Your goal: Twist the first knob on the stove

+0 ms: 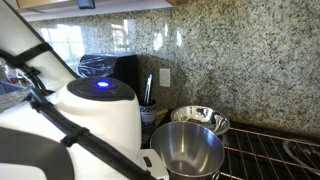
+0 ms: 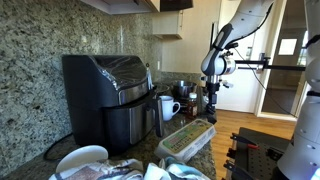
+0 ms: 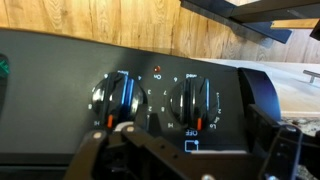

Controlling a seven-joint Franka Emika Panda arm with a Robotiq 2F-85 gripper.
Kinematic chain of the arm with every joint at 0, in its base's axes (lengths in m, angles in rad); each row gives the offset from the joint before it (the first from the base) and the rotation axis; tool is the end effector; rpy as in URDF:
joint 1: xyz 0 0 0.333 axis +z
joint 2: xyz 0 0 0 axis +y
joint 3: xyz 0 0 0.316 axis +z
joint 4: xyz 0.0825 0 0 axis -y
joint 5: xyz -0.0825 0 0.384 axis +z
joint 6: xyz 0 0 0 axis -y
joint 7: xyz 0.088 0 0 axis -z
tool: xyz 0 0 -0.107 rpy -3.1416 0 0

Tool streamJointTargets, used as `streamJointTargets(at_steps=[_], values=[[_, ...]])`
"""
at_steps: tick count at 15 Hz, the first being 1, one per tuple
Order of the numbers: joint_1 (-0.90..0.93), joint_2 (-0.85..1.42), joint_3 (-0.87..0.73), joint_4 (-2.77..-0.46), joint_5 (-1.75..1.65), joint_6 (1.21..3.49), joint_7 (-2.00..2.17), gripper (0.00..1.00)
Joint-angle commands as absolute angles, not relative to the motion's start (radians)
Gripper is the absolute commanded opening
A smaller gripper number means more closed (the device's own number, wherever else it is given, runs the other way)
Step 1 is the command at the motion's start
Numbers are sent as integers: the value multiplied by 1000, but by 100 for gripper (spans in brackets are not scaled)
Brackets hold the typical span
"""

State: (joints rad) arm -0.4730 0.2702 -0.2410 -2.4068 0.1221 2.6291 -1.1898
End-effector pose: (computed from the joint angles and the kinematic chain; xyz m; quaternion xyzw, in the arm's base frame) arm 0.3682 -0.3285 0.2021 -0.9823 -0.1866 0.0132 0.0132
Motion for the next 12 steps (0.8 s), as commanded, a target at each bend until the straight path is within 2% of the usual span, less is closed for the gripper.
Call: streamJointTargets(at_steps=[1, 3, 5, 8, 9, 10, 12], values=[[-465, 247, -258, -2411, 95, 2605, -1155, 100], [-464, 246, -260, -2413, 92, 2605, -1156, 100], [-463, 244, -262, -2416, 89, 2604, -1155, 90], [-462, 245, -261, -2416, 85, 2599, -1157, 91], [-462, 245, -262, -2417, 81, 2598, -1157, 83], [-461, 244, -262, -2417, 77, 2597, -1157, 64], [-460, 245, -261, -2418, 69, 2593, -1157, 51]])
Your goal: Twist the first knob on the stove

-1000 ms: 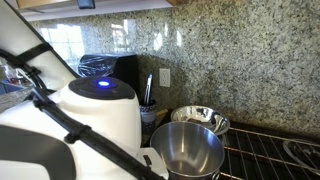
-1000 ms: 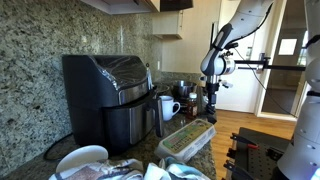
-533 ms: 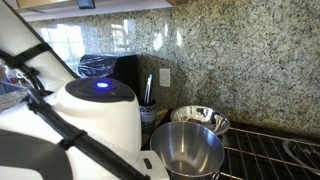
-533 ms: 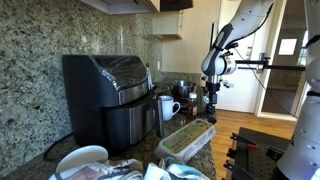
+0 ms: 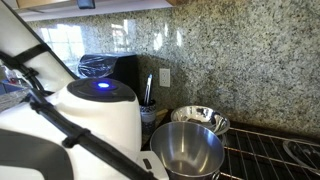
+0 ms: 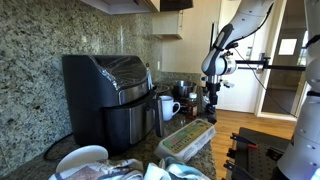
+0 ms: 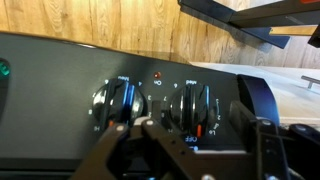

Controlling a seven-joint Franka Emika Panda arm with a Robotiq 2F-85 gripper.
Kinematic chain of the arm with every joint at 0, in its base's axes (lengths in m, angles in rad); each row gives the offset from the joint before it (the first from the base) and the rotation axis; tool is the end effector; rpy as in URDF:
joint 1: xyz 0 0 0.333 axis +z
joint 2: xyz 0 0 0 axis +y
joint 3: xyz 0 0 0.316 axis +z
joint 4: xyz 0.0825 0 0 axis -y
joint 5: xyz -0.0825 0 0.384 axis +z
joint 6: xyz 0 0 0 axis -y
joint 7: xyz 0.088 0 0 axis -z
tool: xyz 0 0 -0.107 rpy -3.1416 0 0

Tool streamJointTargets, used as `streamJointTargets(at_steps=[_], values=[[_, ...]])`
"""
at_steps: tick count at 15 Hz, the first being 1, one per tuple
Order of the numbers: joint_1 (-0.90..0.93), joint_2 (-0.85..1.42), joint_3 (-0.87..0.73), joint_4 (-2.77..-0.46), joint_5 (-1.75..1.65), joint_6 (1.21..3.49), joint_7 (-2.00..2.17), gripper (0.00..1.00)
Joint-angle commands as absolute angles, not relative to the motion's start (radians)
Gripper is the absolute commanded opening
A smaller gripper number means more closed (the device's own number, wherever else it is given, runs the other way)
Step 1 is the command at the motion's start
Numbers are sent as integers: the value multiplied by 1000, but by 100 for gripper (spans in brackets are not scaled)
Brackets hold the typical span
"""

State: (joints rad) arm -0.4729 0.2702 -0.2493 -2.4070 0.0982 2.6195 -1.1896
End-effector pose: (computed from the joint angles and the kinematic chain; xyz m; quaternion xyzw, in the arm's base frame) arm 0.3650 -0.3304 0.2015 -0.9809 -0.1928 0.0213 0.0135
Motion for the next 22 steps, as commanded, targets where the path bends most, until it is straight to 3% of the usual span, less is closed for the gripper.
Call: streamJointTargets(at_steps=[1, 2, 3, 4, 6, 10, 11, 12, 13, 15, 22], values=[[-459, 244, -261, -2419, 64, 2593, -1157, 42], [-459, 245, -260, -2419, 63, 2590, -1157, 34], [-459, 247, -260, -2417, 63, 2587, -1157, 33], [-459, 247, -259, -2418, 62, 2586, -1158, 62], [-459, 243, -259, -2424, 63, 2581, -1162, 66], [-457, 243, -259, -2426, 62, 2576, -1164, 95], [-457, 244, -258, -2425, 64, 2574, -1165, 97], [-456, 243, -258, -2426, 63, 2574, -1166, 76], [-456, 243, -259, -2427, 62, 2574, -1166, 64], [-457, 241, -260, -2430, 62, 2572, -1167, 57], [-460, 229, -270, -2439, 56, 2575, -1174, 4]])
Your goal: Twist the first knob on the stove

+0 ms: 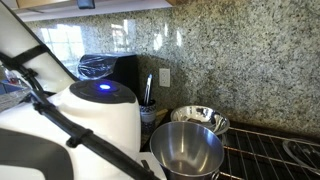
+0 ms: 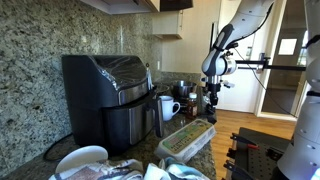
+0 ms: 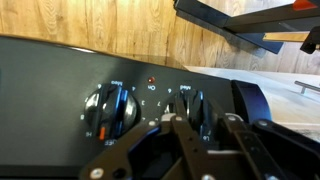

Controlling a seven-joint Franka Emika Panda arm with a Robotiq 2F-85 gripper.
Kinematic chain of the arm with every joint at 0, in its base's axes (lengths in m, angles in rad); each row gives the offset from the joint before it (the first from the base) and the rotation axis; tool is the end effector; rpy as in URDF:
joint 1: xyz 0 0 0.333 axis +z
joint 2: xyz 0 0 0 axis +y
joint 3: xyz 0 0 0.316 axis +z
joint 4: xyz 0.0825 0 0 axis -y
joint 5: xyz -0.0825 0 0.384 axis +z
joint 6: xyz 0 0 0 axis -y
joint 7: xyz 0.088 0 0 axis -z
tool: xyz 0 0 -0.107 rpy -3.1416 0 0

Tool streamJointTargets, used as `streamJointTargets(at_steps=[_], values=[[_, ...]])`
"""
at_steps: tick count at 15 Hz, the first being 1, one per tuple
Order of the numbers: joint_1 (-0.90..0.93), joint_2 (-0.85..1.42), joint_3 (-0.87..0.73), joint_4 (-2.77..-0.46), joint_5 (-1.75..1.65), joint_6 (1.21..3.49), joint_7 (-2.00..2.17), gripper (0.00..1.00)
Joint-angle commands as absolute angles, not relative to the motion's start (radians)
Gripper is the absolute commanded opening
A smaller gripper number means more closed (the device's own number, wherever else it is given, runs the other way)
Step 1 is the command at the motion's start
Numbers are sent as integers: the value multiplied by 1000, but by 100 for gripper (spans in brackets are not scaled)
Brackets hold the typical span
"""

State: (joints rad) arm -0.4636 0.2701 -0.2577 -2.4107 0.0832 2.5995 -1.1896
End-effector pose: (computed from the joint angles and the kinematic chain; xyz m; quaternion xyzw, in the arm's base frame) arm 0.3627 -0.3275 0.1990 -0.9792 -0.1995 0.0316 0.0205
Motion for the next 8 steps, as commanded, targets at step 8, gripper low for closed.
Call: streamJointTargets(at_steps=[8], values=[[-466, 238, -258, -2438, 72, 2570, -1196, 7]])
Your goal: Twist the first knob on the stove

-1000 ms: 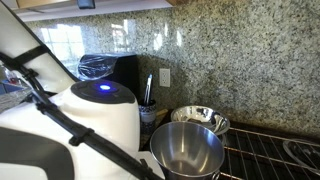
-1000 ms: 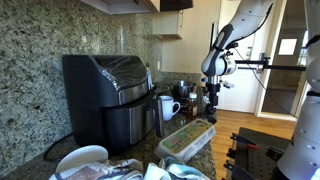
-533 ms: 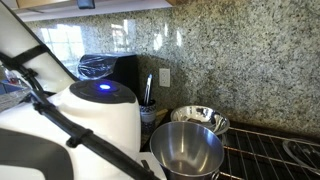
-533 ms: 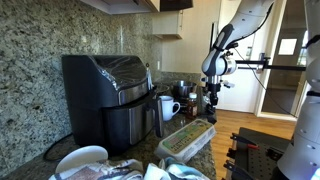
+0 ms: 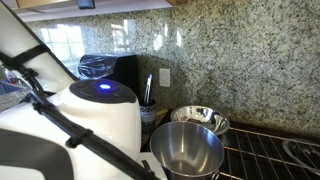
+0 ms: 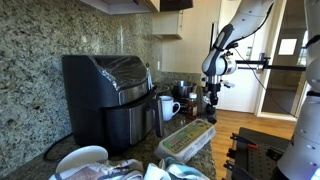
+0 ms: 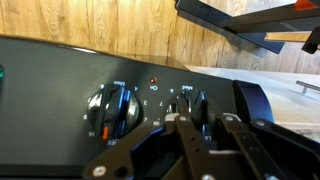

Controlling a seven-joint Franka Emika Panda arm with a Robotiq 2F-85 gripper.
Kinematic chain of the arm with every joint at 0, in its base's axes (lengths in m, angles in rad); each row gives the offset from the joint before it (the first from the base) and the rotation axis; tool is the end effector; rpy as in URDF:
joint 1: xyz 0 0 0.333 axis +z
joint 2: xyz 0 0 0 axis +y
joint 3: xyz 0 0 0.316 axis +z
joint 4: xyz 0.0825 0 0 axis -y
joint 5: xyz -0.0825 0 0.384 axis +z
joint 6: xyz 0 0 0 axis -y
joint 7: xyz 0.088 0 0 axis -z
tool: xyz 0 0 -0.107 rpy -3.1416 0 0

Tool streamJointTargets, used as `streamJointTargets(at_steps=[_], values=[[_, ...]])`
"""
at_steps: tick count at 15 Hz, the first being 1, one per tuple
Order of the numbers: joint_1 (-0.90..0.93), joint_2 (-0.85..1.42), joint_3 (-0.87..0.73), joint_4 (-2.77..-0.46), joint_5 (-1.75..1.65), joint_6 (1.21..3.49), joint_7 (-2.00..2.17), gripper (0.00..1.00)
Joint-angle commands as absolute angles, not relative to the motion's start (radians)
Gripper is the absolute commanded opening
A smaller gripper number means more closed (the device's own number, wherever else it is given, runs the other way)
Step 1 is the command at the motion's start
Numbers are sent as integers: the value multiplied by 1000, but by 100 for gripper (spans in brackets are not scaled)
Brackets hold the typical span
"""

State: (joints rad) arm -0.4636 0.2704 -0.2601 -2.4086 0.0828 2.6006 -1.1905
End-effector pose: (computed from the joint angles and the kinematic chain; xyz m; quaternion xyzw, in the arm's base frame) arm 0.3627 -0.3290 0.1997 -0.9793 -0.1990 0.0311 0.0191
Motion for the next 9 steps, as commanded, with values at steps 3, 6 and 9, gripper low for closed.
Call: streamJointTargets(at_steps=[3, 6, 9], values=[[-477, 243, -234, -2447, 109, 2586, -1238, 7], [-486, 255, -208, -2448, 153, 2593, -1290, 7], [-495, 269, -186, -2445, 201, 2593, -1349, 7]])
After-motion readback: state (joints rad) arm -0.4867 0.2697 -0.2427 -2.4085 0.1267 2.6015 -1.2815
